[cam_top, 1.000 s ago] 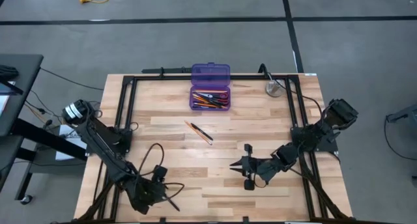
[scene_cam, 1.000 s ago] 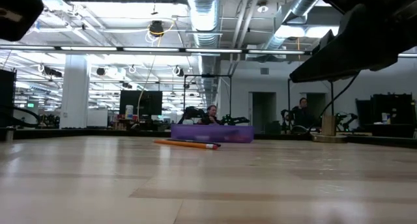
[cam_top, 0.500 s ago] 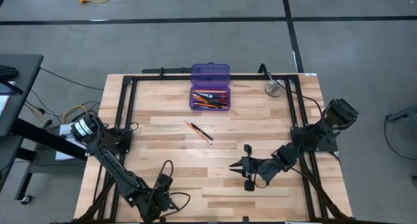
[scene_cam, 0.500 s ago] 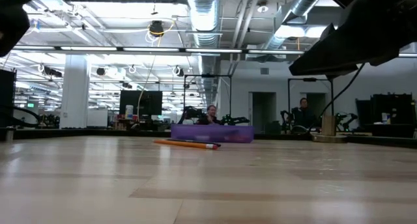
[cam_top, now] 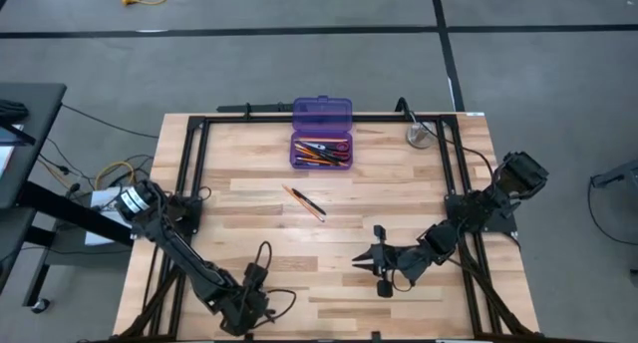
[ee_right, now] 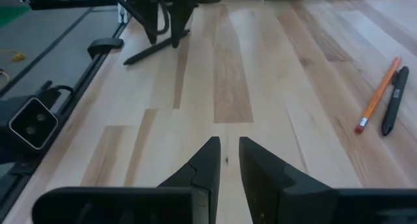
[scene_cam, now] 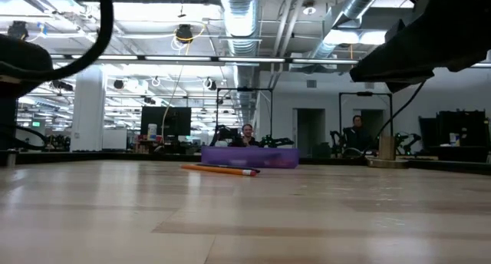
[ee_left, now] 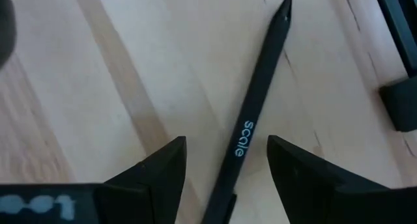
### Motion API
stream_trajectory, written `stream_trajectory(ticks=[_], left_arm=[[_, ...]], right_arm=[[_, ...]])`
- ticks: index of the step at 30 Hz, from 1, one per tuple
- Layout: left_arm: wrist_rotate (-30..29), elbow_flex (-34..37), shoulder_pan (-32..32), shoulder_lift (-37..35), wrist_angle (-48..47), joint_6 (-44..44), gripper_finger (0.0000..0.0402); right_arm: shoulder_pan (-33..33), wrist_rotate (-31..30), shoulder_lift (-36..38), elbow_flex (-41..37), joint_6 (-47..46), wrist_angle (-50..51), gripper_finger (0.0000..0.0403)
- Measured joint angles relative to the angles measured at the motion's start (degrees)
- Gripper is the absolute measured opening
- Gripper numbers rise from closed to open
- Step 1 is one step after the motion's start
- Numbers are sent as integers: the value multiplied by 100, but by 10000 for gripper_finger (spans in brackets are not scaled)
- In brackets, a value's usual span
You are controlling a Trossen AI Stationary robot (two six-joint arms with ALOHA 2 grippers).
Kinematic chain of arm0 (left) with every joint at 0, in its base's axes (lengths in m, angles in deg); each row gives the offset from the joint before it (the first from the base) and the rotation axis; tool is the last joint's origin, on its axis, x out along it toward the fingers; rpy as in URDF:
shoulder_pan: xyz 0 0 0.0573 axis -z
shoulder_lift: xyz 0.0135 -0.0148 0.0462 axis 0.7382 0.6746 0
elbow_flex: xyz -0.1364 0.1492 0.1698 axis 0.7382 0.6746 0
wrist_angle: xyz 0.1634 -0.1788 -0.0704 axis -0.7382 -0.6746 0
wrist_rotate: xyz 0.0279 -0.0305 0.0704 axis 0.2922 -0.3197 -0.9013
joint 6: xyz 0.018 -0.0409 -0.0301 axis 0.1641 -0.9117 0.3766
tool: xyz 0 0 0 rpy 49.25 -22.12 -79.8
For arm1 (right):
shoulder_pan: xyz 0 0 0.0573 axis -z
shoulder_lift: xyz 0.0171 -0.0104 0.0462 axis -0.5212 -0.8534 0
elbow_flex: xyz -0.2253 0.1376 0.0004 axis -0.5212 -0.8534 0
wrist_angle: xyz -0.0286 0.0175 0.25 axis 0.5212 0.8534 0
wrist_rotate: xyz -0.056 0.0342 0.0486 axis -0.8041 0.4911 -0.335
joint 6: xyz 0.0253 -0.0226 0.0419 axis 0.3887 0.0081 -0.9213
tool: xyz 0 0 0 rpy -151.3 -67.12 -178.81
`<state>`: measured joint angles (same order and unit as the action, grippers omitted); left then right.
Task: Pick & place school supplies into a supply box
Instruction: Put the black pen into the violet supply box
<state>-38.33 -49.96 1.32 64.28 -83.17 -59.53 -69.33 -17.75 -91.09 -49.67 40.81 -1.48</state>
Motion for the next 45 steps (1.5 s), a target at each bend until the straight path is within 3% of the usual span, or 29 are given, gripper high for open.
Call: stream_trajectory(ticks=[7,13,22,27,38,45], left_arm=[[504,-26,-179,288,104,123,172],[488,-13,-196,295,194,277,135],[610,-38,-216,309,280,321,59],[653,-349,-218,349,-135,512,16],[291,-919,-266,371,-1124,849,9],[-18,-953,-604,-136,-1257,1148,12]], right_arm=[[0,2,0,0,-3,-142,52],[0,7,0,0,-6,-187,52],[0,9,0,0,-9,-202,52],[0,8,0,0,-51,-205,52],[-157,-17,0,2,-124,-320,52],[-324,-57,2,2,176,-570,52]])
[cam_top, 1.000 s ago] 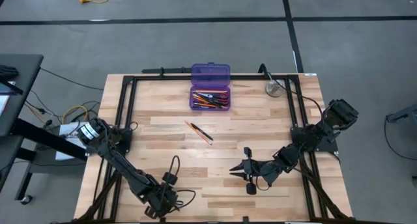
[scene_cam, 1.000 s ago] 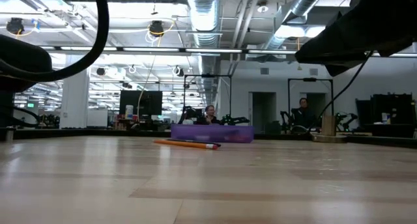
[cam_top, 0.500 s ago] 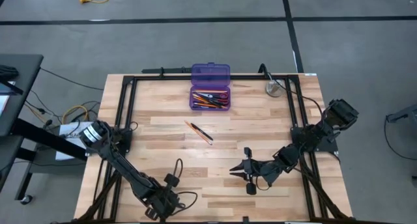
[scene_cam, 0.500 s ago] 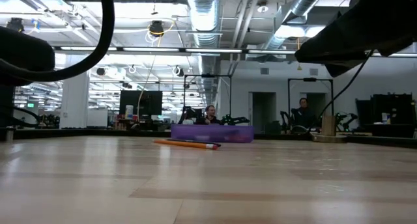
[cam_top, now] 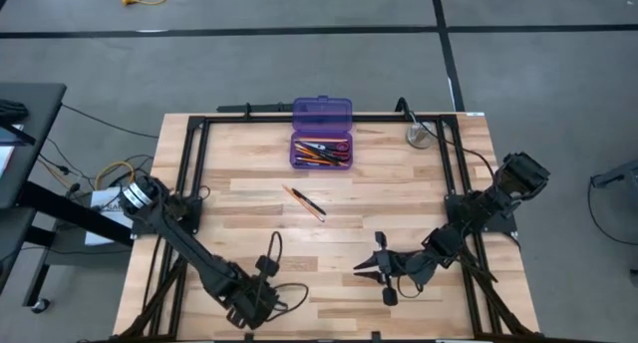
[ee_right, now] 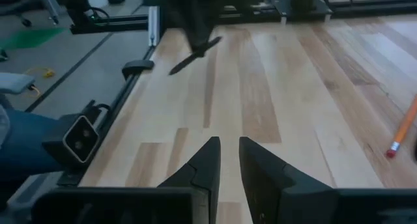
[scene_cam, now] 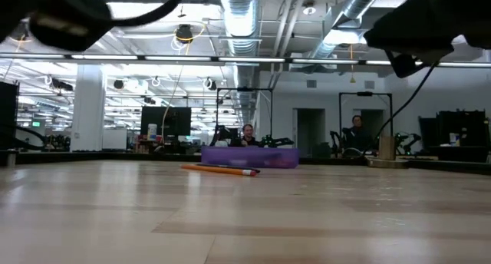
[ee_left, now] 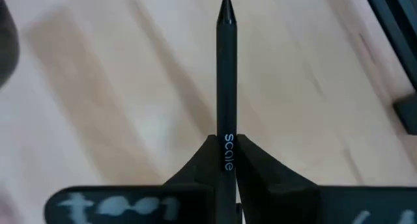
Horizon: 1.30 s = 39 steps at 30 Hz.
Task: Pick & place school supplies into a supply box
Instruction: Put the black pen into the violet supply box
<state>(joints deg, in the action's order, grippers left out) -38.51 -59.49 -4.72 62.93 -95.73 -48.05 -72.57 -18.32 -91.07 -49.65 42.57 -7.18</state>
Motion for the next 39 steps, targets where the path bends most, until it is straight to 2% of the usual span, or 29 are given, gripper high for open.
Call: stream_trajectory(ticks=[6,12,15,19,23,28,32,39], left_arm=[[-408,-7,-611,-718,-300,478,11],[-480,-9,-1739,-1373,-263,1453,11],[-204,-9,-2539,-1519,-255,2009,11],[486,-9,-3761,-1489,-66,2872,11],[1279,-9,-5000,-1306,446,3590,11],[1576,-342,-6175,-720,639,4165,11],[1827,-1018,-6603,23,494,4442,11],[1879,-2608,-6756,1309,-277,4793,11]], right_arm=[[-99,-159,0,0,260,-3,52],[-79,-291,0,0,855,-20,52],[2,-290,0,0,1107,-20,52],[164,-290,0,0,1457,-20,52],[390,-288,0,0,1713,-17,52],[802,-277,0,0,1712,7,52],[1101,-271,0,0,1582,51,52],[1281,-242,0,0,1469,387,52]])
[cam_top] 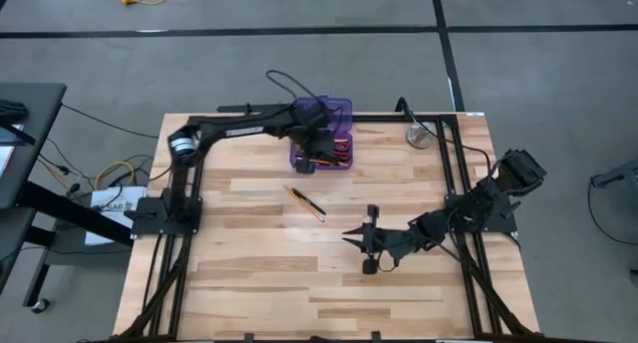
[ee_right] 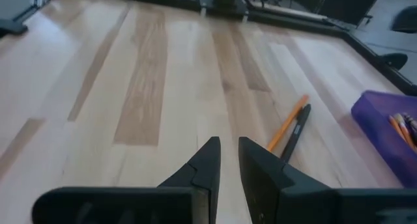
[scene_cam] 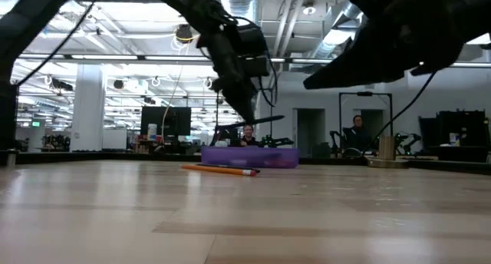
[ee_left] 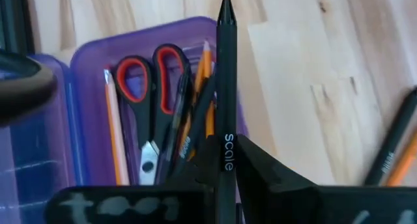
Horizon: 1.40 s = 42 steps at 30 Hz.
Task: Pick & place school supplies into a supply box
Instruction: Put the black pen into the violet supply box
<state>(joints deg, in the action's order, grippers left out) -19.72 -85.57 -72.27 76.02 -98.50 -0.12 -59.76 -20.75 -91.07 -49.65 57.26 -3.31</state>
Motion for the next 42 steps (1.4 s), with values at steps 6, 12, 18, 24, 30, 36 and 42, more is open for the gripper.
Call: stream_trajectory(ticks=[6,12,18,24,30,36,42], left_arm=[[-17,-875,-144,742,-686,108,23],[-443,-1005,-263,964,-839,131,49],[-627,-1005,-307,968,-770,51,77],[-872,-1005,-279,966,-795,-141,106],[-150,-1322,-281,578,-1916,-298,116],[1064,-1399,-276,-453,-2524,-891,117],[1578,-579,-79,-1827,-1817,-1264,117]], right_arm=[[-82,2,0,0,-5,331,52],[-78,174,-2,0,3,586,52],[-33,273,-1,-2,41,787,52],[36,302,-2,-2,41,798,52],[68,880,-1,-1,-484,890,52],[440,1188,-2,197,-427,885,52],[831,1066,-2,623,-467,1128,54]])
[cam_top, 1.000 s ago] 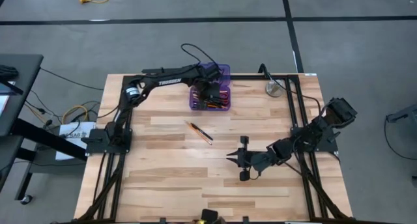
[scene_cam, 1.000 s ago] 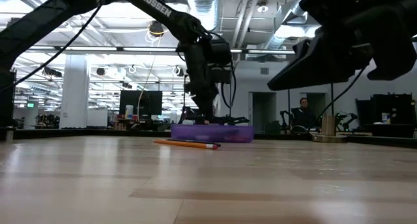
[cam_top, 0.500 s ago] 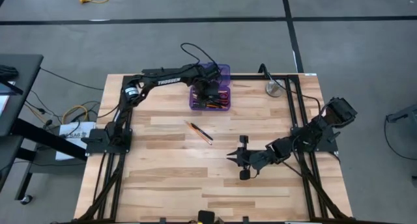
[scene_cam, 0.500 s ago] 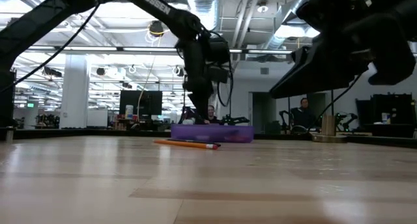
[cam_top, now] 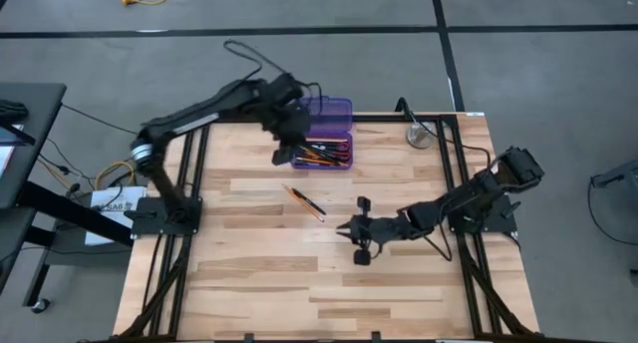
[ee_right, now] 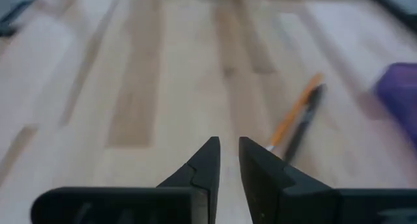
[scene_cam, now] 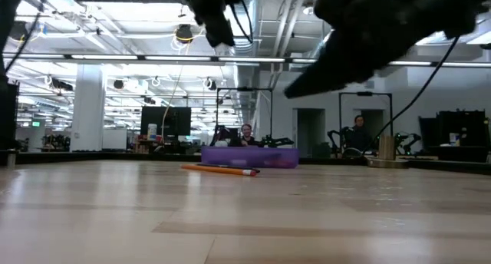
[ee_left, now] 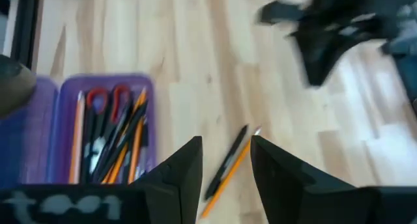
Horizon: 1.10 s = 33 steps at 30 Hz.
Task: Pick & place school supplies into a supply box
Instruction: Put the black pen into the violet supply box
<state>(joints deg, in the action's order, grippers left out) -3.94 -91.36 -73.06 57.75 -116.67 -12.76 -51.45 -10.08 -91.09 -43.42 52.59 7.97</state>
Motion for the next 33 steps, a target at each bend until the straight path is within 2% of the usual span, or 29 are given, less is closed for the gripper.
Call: stream_trajectory(ticks=[3,11,15,18,24,27,29,33], left_arm=[[15,963,187,-768,847,-342,117],[-145,4387,923,-2741,4033,-1822,117],[-550,5922,1444,-3495,5716,-2524,117],[-962,6742,1821,-3899,6640,-2922,117],[-1581,7548,2482,-4356,6911,-3093,117],[-1912,7637,2768,-4410,6884,-3065,117],[-2082,7637,2933,-4413,6865,-2991,117],[-2358,7637,3181,-4413,6808,-2850,117]], right_arm=[[203,-334,0,208,-93,236,60],[530,-386,0,639,-291,420,68],[607,-380,0,837,-474,860,68],[713,-313,0,965,-645,1255,68],[1076,397,-108,1472,-889,2147,68],[1238,504,-420,1881,-887,2809,68],[1343,719,-801,2355,-842,2832,70],[1449,795,-1501,2987,-569,3398,92]])
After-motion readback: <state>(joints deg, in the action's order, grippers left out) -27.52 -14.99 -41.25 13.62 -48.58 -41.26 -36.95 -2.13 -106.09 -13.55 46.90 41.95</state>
